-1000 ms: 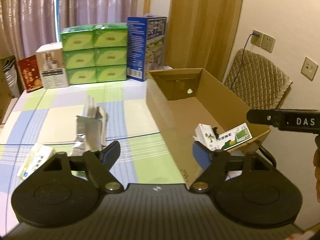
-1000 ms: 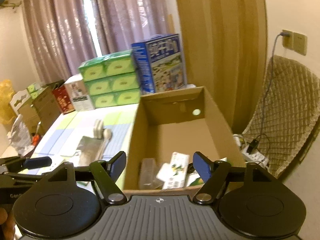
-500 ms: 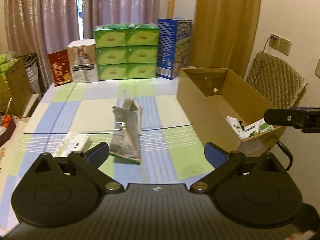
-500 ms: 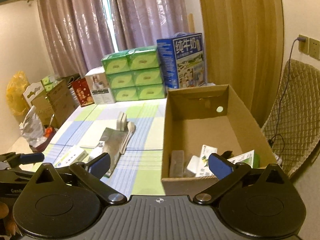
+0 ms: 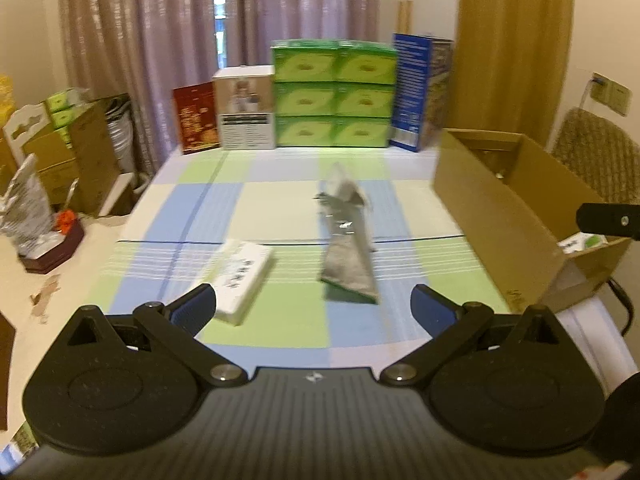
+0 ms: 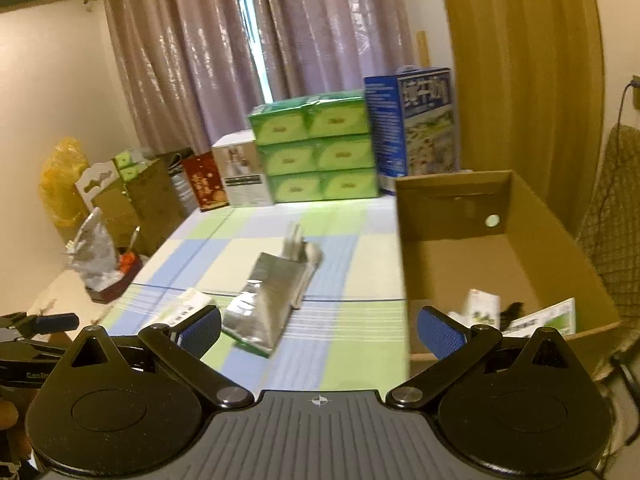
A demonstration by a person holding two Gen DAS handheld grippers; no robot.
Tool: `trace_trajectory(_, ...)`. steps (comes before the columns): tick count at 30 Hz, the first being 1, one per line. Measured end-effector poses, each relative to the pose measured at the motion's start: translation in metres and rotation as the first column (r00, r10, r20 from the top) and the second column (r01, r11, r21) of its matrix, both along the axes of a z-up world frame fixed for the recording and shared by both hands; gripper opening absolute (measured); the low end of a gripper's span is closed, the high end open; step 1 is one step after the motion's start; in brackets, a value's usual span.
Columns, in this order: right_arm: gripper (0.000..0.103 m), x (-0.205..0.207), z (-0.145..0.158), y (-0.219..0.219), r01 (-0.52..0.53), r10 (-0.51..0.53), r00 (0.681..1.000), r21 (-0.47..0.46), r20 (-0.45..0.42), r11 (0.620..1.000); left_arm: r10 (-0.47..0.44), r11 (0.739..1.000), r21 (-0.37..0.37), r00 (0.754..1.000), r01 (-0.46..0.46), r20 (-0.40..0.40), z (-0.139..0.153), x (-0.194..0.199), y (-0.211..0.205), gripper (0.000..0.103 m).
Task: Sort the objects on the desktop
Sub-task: 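Withdraw both open grippers from the box back over the table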
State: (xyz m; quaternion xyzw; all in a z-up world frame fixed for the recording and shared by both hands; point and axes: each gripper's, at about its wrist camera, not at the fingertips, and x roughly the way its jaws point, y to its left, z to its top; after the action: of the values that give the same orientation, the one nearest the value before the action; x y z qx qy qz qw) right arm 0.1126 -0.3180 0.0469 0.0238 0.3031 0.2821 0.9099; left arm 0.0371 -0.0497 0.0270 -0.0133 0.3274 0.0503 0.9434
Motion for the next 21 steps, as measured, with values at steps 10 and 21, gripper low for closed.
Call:
trace_trajectory(10, 0.101, 0.005, -0.020, 0.045, -0.073, 0.073, 0.996, -0.011, -0.045, 0.997, 0.069, 0.997, 0.033, 0.998, -0.068, -0.010, -0.017, -0.014, 0.048, 0.102)
trace_trajectory(21, 0.101, 0.031, -0.055, 0.095, -0.073, 0.066, 0.991, -0.056, -0.121, 0.996, 0.032, 0.998, 0.047, 0.998, -0.029, -0.048, -0.048, 0.018, 0.091, 0.102)
